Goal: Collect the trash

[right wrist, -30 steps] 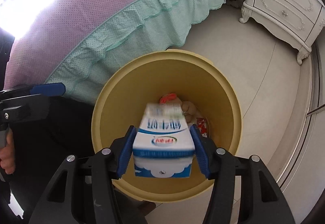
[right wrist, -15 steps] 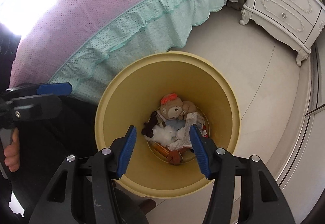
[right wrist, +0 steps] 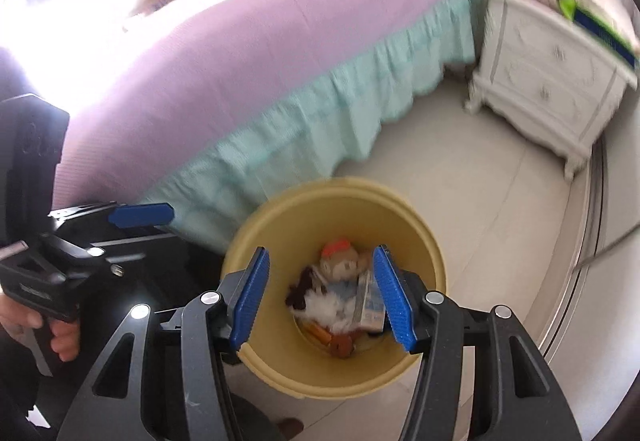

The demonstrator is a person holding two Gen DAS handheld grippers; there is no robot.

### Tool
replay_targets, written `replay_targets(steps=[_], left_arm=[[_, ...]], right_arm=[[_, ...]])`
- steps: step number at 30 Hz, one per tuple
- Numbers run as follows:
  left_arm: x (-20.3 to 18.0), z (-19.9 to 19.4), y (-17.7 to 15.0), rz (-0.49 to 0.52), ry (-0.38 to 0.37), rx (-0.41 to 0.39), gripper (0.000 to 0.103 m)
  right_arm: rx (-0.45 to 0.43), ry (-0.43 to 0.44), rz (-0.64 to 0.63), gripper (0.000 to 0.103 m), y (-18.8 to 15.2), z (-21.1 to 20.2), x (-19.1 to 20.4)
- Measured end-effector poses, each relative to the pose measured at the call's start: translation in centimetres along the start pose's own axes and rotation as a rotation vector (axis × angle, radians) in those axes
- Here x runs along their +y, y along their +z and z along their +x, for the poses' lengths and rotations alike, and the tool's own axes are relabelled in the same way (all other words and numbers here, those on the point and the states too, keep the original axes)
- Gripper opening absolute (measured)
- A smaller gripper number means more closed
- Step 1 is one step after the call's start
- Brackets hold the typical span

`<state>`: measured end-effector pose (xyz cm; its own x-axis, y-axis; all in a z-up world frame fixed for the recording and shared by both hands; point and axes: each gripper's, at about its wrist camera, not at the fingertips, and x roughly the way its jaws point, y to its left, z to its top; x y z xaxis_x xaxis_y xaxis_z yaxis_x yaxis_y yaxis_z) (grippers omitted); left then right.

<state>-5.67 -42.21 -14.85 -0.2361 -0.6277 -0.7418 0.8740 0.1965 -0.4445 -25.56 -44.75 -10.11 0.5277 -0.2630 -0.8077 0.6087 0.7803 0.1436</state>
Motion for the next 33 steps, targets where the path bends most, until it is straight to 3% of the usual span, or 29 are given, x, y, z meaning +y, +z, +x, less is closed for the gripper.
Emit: replay_targets(steps=[5, 9, 15, 20, 28, 33], left_arm=[[0.3, -7.5, -0.2, -0.009, 0.077, -0.153, 0.088], [2.0, -14.3, -1.6, -0.053, 0.228, -0.285, 0.088], [5.3, -23.5, -5.3, -0.179, 0.463, -0.454, 0.09], [7.0, -29.7, -8.9, -0.287, 0.645, -0.538, 0.09], [8.0, -36.9, -14.2, -0.431, 0.906, -0.664, 0.095], [8.7, -40.5, -16.8, -0.535, 1.046, -0.744, 0.099]], right_arm=[[-0.122, 0.082, -0.128, 0.054, 2.9, -3.7, 5.2], [-0.202, 0.188, -0.232, 0.056, 5.2, -5.4, 10.4], [-0.251, 0.37, -0.356, 0.057, 7.8, -5.1, 18.8], [-0.261, 0.525, -0.475, 0.058, 8.7, -4.7, 26.6], [-0.275, 0.662, -0.602, 0.063, 7.6, -5.9, 36.2], [-0.311, 0.702, -0.605, 0.08, 7.3, -6.0, 39.1]])
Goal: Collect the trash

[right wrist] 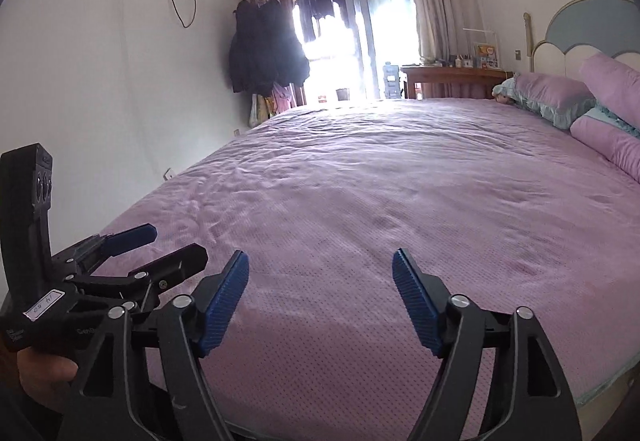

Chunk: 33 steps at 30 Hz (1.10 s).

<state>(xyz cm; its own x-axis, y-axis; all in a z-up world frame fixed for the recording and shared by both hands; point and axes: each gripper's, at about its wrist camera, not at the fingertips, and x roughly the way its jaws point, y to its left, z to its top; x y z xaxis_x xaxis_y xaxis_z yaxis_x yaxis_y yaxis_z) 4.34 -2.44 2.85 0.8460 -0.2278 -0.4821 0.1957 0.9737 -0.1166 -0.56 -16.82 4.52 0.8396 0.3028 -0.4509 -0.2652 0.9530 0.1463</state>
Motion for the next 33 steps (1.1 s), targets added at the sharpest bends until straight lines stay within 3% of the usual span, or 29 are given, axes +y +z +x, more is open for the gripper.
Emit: replay_targets(steps=[6, 9, 15, 21, 28, 33], left_arm=[[2.1, 0.0, 1.0, 0.007, 0.129, -0.04, 0.099], [2.3, 0.2, 1.7, 0.035, 0.197, -0.06, 0.099], [3.0, 1.1, 3.0, 0.026, 0.246, -0.073, 0.099], [3.8, 2.4, 3.7, -0.021, 0.198, -0.067, 0.099], [3.2, 4.5, 3.9, 0.024, 0.199, -0.018, 0.099], [3.8, 5.6, 4.1, 0.002, 0.205, -0.009, 0.099]], right_arm=[[-0.065, -0.023, -0.001, 0.095, 1.2, 1.6, 0.2], [-0.061, -0.027, -0.019, 0.095, 1.8, 2.7, 0.1], [-0.051, -0.031, -0.018, 0.095, 2.7, 4.8, -0.5], [-0.017, -0.007, 0.018, 0.095, 2.5, 6.5, -1.3], [0.026, -0.012, 0.051, 0.095, 2.1, 7.9, -2.6], [0.041, -0.003, 0.082, 0.095, 2.1, 8.8, -3.4]])
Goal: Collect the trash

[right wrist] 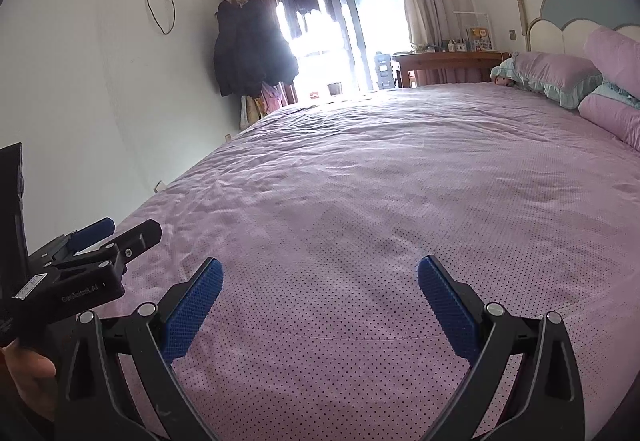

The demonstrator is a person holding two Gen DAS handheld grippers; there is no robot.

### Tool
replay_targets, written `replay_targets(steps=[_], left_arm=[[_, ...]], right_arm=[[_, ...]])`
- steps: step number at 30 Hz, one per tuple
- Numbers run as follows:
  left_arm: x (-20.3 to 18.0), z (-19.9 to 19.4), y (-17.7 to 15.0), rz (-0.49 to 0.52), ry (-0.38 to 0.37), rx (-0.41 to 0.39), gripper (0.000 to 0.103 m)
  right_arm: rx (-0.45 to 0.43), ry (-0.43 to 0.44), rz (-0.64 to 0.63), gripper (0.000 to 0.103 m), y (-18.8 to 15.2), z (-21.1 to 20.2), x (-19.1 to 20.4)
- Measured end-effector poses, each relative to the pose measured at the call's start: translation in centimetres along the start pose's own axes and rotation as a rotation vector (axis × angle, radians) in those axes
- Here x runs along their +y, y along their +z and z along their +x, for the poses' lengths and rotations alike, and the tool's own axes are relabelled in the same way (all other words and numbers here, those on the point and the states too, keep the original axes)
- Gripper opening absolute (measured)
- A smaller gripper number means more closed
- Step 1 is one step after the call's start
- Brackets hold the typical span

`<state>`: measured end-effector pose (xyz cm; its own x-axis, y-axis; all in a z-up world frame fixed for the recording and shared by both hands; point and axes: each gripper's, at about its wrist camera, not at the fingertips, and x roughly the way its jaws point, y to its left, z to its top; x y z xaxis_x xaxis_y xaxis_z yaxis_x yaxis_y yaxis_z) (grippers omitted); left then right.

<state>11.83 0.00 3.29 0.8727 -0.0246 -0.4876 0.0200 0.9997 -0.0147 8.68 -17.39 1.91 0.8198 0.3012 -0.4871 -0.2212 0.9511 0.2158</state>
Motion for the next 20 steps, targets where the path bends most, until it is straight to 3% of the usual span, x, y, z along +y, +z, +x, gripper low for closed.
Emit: replay_targets(steps=[8, 20], left_arm=[[1.3, 1.5, 0.6, -0.051, 0.02, -0.01, 0.099], [3.5, 6.1, 1.5, -0.067, 0.082, 0.042, 0.099]], right_arm=[[0.022, -0.009, -0.001, 0.095, 0.2, 1.7, -0.4], [0.072, -0.025, -0.02, 0.095, 0.7, 5.2, -1.5]])
